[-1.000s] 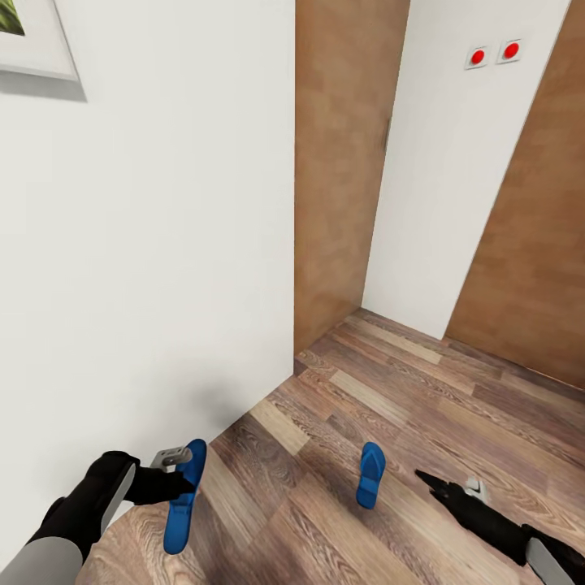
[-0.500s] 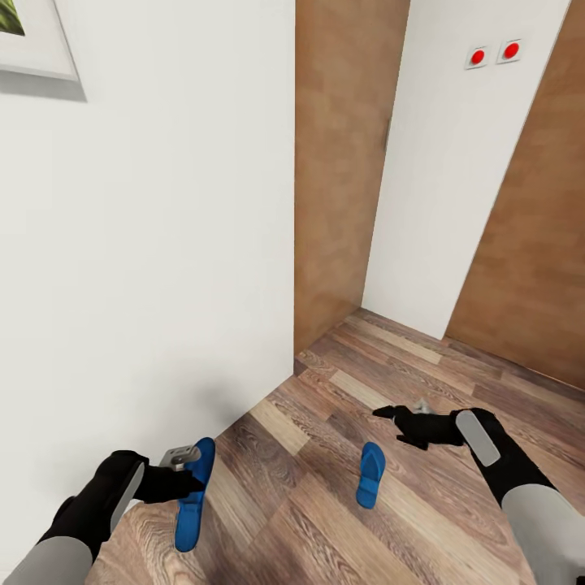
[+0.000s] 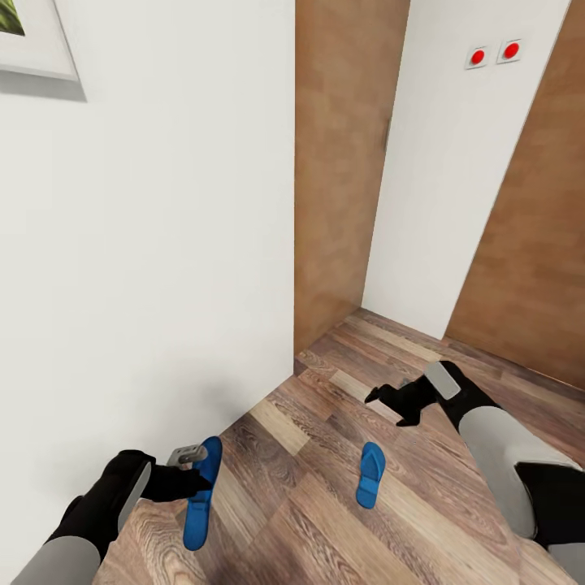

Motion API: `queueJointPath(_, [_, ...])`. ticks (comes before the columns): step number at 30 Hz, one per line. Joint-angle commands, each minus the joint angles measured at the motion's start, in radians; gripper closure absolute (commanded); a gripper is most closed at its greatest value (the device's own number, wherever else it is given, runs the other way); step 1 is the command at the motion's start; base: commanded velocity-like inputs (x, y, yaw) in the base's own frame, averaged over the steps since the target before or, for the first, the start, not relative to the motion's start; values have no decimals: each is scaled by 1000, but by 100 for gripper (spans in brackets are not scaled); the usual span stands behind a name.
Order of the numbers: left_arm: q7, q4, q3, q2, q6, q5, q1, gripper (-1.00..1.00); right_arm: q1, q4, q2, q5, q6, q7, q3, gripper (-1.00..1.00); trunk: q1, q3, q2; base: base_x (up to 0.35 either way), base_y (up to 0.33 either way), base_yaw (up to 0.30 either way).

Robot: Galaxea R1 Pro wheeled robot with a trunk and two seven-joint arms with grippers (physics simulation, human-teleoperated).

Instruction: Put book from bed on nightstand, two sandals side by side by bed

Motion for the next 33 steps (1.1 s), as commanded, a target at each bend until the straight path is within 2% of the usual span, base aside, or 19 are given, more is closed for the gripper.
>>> queueJointPath(1, [-6, -4, 3, 0, 7, 2, 0, 100, -38, 46, 16, -8, 3, -48, -2, -100, 0, -1, 0, 0, 0, 0])
queueJointPath(5, [-9, -31, 5, -5, 17, 7, 0, 100, -114, 107, 48, -7, 5, -177, -1, -100, 0, -1, 0, 0, 0, 0])
queueJointPath(10, [-9, -74, 7, -30, 59, 8, -1, 100, -174, 131, 56, -9, 8, -290, -1, -100, 0, -1, 0, 0, 0, 0])
queueJointPath(15, [-9, -135, 12, -64, 110, 8, -2, 100, -191, 147, 56, -10, 8, -318, -2, -100, 0, -1, 0, 0, 0, 0])
queueJointPath(18, [-11, -154, 21, -74, 119, 11, -2, 100, -194, 170, 57, -10, 9, -321, -2, -100, 0, -1, 0, 0, 0, 0])
queueJointPath(20, [-12, -162, 37, -78, 123, 27, -2, 100, -195, 183, 58, -11, 9, -322, -3, -100, 0, -1, 0, 0, 0, 0])
queueJointPath(21, [-13, -165, 45, -79, 124, 52, -2, 100, -195, 187, 58, -11, 9, -323, -3, -100, 0, -1, 0, 0, 0, 0])
queueJointPath(22, [-13, -165, 45, -79, 124, 52, -2, 100, -195, 187, 58, -11, 9, -323, -3, -100, 0, -1, 0, 0, 0, 0])
queueJointPath(23, [-12, -167, 51, -79, 124, 89, -2, 100, -195, 190, 58, -11, 9, -324, -3, -100, 0, -1, 0, 0, 0, 0])
queueJointPath(24, [-12, -168, 53, -79, 125, 110, -2, 100, -195, 191, 57, -11, 8, -324, -3, -100, 0, -1, 0, 0, 0, 0])
queueJointPath(25, [-12, -168, 55, -78, 125, 151, -2, 100, -195, 193, 55, -11, 8, -326, -3, -100, 0, -1, 0, 0, 0, 0])
queueJointPath(27, [-11, -168, 55, -78, 124, 202, -2, 100, -196, 194, 52, -12, 7, -327, -4, -100, 0, -1, 0, 0, 0, 0])
queueJointPath(29, [-9, -165, 53, -80, 122, 229, -2, 100, -196, 194, 50, -13, 7, -328, -4, -100, 0, -1, 0, 0, 0, 0])
queueJointPath(33, [-7, -164, 36, -87, 121, 251, -2, 100, -196, 185, 49, -14, 7, -329, -3, -100, 0, -1, 0, 0, 0, 0])
